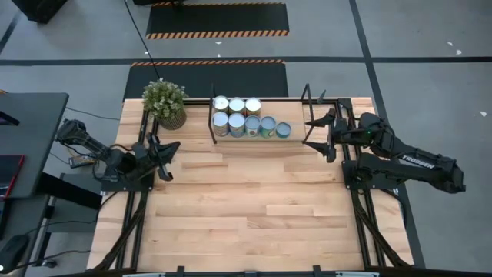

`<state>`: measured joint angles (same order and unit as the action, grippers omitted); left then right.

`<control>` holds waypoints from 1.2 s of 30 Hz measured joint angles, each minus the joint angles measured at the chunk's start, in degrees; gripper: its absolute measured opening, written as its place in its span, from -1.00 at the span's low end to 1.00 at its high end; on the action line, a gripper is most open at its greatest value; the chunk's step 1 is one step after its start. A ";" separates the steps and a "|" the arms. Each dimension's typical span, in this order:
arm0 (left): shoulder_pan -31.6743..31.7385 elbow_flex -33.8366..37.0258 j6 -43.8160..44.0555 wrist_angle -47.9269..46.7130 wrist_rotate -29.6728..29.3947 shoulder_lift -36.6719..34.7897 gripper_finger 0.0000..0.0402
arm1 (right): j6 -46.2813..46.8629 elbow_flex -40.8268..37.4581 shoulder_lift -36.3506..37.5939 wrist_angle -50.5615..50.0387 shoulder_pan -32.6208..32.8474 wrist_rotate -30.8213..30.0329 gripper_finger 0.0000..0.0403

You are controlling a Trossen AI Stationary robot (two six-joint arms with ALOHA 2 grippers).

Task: Pick and place cans onto a shelf
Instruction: Return to Home Position

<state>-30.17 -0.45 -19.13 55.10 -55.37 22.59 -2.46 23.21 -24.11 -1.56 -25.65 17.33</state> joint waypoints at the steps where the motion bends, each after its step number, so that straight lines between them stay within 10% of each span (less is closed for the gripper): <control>1: -0.27 0.00 -0.92 -0.40 0.00 -1.19 -0.99 | 0.58 -0.80 0.90 0.91 -0.70 1.03 0.78; 15: -6.80 0.02 -7.17 -16.04 -0.21 -22.28 -1.00 | 6.22 -7.93 9.86 5.64 -8.57 5.32 0.72; 36: -8.77 0.09 -12.92 -15.51 2.68 -22.25 -1.00 | 9.84 -11.64 21.91 5.03 -14.68 3.14 -0.02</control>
<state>-38.94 -0.36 -32.05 39.59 -52.69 0.34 7.38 11.57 -2.20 3.46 -40.33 20.47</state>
